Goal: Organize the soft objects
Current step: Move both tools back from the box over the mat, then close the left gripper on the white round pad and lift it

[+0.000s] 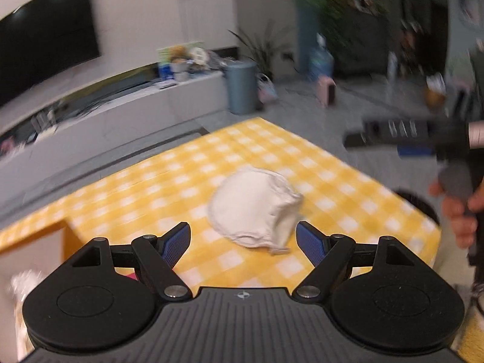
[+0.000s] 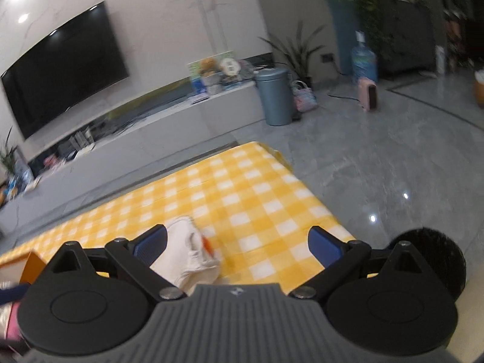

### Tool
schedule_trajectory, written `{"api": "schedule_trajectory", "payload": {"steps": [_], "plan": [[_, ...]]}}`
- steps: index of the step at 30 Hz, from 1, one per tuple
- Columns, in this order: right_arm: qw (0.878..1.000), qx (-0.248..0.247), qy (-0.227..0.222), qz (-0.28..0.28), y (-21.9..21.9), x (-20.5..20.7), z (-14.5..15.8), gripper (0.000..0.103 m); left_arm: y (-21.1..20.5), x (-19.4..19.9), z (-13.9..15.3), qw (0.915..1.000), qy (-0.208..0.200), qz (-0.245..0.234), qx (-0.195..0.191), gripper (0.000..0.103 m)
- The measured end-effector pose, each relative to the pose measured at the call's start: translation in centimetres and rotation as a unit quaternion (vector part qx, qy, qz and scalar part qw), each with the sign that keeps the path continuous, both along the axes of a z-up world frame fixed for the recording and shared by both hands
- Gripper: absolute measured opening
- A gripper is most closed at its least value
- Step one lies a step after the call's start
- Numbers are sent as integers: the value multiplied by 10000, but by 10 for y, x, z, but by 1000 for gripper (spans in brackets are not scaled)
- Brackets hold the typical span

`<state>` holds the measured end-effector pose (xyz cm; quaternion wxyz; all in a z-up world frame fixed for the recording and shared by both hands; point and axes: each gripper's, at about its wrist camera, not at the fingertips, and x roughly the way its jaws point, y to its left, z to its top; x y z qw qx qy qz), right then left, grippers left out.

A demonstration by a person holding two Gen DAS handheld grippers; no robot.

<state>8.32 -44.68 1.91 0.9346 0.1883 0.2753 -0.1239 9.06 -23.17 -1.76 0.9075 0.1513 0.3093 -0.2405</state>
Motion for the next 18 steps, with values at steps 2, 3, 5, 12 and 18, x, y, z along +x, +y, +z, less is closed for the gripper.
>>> {"api": "schedule_trajectory", "payload": {"steps": [2,3,5,12,18], "plan": [[9990,261,-119,-342,-10,-2,-2,98,-25,4,-12,9997,3,-119,220,93],[9982,405,-145,-422,-15,-3,-3,98,-36,7,-17,9993,44,-214,298,93],[9975,475,-163,-497,-22,-3,-5,98,-55,14,-26,9980,152,-439,434,93],[9948,79,-78,-1015,-38,-13,-2,98,-98,47,-55,9951,550,-503,652,93],[9942,181,21,-1064,-48,-12,-12,98,-117,74,-75,9932,850,-195,766,93]]}}
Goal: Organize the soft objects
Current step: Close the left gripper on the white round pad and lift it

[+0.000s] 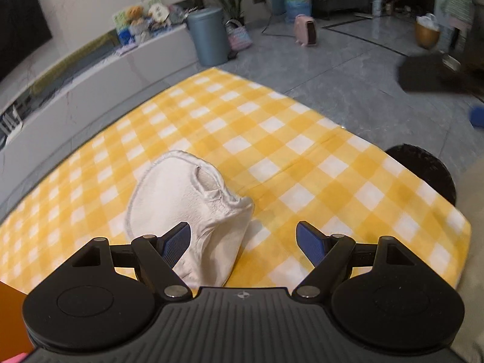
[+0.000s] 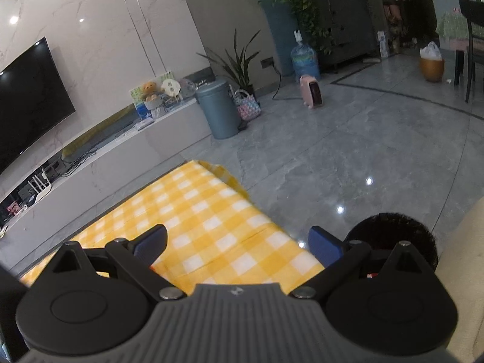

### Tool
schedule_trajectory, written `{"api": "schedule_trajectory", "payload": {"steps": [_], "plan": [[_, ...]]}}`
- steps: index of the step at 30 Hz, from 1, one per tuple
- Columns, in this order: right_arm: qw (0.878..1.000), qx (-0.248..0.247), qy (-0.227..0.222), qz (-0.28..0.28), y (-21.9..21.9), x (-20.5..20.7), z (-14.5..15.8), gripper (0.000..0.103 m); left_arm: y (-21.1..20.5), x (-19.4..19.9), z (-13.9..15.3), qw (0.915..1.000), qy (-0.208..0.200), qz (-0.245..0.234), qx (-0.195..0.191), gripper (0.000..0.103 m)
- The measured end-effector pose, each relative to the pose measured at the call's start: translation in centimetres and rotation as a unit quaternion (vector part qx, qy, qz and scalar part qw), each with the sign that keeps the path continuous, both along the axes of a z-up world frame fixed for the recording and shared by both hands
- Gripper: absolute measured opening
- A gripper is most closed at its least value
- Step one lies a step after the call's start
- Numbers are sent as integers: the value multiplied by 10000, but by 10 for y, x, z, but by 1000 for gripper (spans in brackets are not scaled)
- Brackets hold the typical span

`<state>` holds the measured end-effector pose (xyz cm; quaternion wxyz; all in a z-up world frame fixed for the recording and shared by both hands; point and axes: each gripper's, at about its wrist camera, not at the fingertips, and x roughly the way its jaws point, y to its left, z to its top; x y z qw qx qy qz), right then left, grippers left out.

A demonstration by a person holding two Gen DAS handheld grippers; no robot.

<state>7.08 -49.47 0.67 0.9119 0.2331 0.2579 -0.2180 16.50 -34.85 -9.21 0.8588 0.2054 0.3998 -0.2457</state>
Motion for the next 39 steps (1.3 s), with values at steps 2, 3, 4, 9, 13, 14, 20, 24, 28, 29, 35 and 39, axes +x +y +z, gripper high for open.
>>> {"api": "schedule_trajectory", "payload": {"steps": [2,3,4,9,13,14,20,24,28,29,35,39], "plan": [[9999,90,56,38,-2,2,-5,98,-3,9,-4,9997,90,216,-37,93],[9999,97,105,55,-2,3,-7,98,-4,14,-5,9993,125,341,-56,93],[9998,75,154,66,-1,4,-8,98,-4,20,-8,9988,168,456,-82,93],[9996,61,279,90,0,10,-15,98,-2,40,-19,9948,290,976,84,93],[9994,47,332,121,2,11,-16,98,4,47,-19,9946,184,968,335,77],[9993,26,348,130,3,11,-16,98,7,49,-17,9951,202,925,293,70],[9988,-28,449,192,8,18,-19,98,37,58,1,9948,543,830,-213,27],[9979,-71,546,327,15,24,-23,98,63,65,17,9913,637,789,-841,24],[9962,27,578,649,26,38,-32,98,86,70,27,9873,239,867,-1313,24],[9953,63,572,774,29,43,-36,98,90,69,27,9870,81,866,-1349,24],[9848,87,680,1598,58,81,-57,96,104,72,28,9834,-17,1016,-1506,24],[9821,-53,643,1771,78,101,-67,94,125,79,31,9698,191,1352,-2022,24]]}}
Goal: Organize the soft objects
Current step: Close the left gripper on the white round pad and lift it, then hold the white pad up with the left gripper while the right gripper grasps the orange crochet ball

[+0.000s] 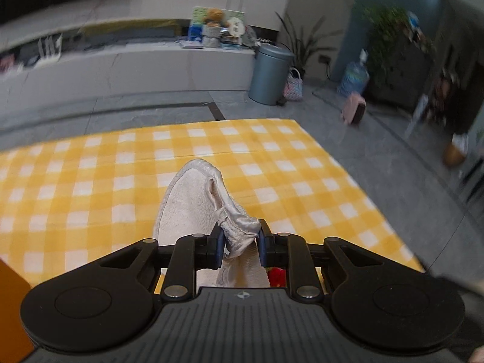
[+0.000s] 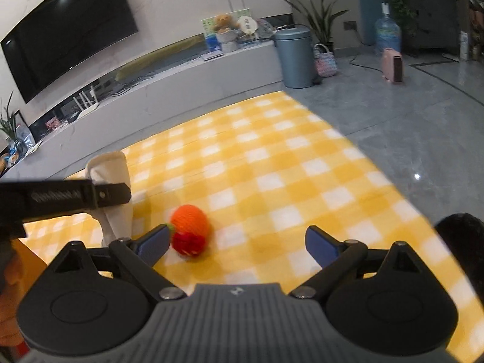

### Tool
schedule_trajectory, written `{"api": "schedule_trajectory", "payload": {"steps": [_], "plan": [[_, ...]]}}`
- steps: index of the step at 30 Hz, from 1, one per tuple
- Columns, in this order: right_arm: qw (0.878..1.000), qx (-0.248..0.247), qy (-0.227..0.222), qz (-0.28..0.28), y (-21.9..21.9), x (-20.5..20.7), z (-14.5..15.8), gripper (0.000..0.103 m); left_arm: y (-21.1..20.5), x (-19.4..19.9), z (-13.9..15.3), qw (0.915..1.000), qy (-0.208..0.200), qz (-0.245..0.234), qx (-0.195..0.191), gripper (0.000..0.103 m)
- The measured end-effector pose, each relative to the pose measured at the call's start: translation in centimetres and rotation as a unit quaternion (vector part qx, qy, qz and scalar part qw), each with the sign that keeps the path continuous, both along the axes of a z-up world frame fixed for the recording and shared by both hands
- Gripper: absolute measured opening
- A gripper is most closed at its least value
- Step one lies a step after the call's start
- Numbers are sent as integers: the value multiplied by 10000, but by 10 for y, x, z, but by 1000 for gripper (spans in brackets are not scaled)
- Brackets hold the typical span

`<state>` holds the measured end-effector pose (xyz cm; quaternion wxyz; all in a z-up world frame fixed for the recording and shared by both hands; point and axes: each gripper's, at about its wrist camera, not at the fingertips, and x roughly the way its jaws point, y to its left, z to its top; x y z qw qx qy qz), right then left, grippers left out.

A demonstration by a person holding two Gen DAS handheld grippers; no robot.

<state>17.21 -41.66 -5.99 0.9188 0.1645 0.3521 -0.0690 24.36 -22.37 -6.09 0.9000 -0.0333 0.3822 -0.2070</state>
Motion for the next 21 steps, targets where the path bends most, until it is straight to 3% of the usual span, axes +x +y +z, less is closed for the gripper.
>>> {"api": "schedule_trajectory", "payload": {"steps": [7,11,17,20,21], "plan": [[9994,-208,22,278,18,29,-19,92,26,16,-10,9923,808,172,-922,24],[9998,15,-58,196,19,37,-25,92,25,16,-12,9920,802,176,-955,24],[9991,-326,126,255,27,51,-35,86,30,17,-14,9902,876,260,-1055,24],[9995,-12,93,302,24,54,-37,62,30,17,-15,9894,947,295,-1060,24],[9994,-22,69,324,25,54,-36,48,29,18,-16,9897,946,282,-1041,24]]}}
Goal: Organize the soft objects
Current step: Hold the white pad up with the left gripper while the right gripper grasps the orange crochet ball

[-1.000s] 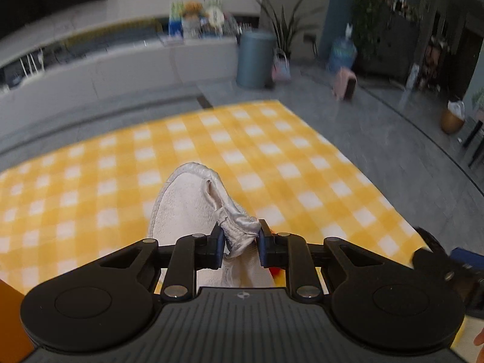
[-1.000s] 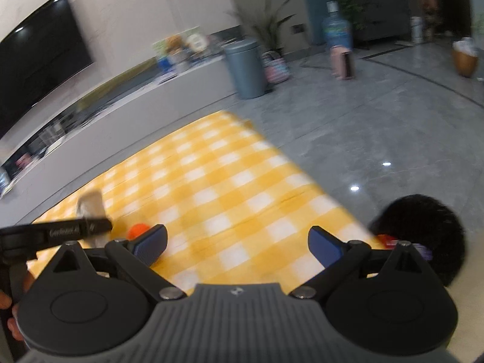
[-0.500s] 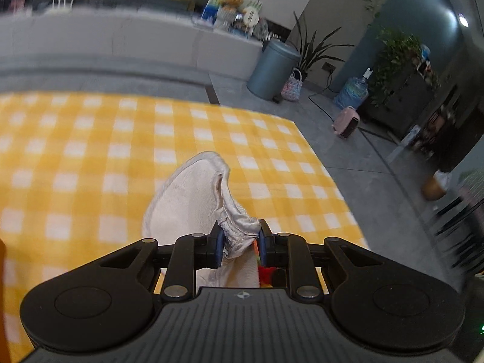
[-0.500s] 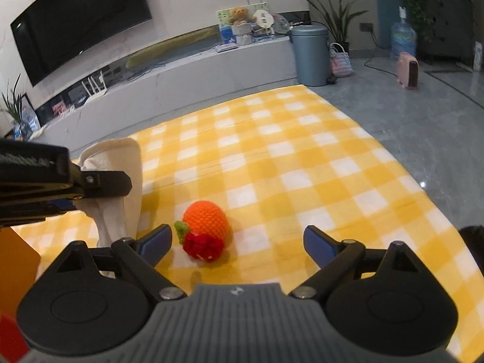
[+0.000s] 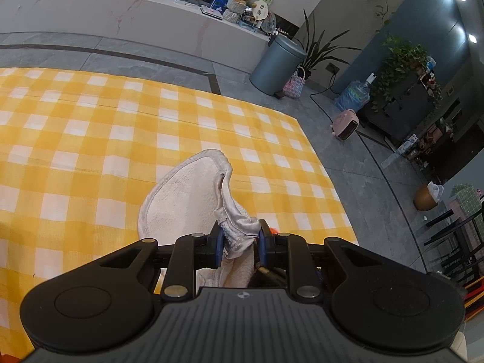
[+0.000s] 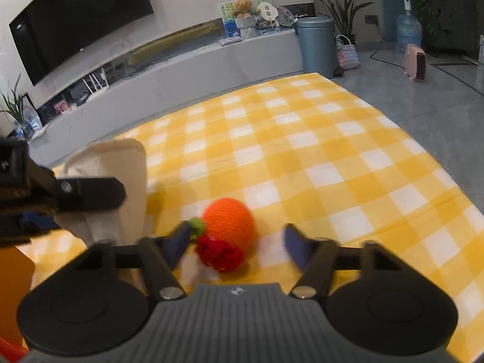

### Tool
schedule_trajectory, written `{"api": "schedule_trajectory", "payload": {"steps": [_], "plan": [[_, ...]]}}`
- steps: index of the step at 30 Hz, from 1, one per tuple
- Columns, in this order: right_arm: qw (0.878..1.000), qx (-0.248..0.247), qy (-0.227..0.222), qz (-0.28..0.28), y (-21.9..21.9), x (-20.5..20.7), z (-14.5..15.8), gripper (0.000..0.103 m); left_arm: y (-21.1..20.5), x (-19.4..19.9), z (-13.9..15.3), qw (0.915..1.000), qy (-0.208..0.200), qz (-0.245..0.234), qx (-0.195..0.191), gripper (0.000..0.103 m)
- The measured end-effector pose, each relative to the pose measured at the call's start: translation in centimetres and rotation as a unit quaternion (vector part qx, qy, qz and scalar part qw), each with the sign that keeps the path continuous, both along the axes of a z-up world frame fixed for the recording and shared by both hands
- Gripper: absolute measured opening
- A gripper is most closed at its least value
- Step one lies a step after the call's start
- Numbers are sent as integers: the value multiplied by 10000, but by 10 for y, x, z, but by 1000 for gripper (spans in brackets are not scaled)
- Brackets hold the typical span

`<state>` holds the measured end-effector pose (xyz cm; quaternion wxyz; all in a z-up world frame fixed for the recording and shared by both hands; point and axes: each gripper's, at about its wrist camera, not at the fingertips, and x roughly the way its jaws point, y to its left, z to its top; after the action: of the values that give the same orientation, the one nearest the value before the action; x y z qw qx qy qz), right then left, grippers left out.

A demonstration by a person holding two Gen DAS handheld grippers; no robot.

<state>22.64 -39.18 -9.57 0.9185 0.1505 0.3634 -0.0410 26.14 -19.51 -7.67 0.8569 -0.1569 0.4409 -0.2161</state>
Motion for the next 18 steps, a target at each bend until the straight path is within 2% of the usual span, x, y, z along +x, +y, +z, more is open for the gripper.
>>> {"api": "schedule_trajectory", "payload": {"steps": [1,6,11,15,18], "plan": [[10000,-74,11,30,2,0,2,45,0,-1,1,10000,-13,-10,20,24],[9983,-581,-61,17,0,-13,14,44,-2,-2,0,9999,43,-82,64,25],[9962,-738,461,-56,-8,-37,23,44,-8,-6,0,9995,-32,-230,228,25],[9931,-1042,540,-41,-8,-50,20,44,-12,-10,2,9987,-167,-312,364,25],[9951,-910,285,-249,-15,-53,30,44,-17,-16,6,9973,-392,-417,466,25]]}}
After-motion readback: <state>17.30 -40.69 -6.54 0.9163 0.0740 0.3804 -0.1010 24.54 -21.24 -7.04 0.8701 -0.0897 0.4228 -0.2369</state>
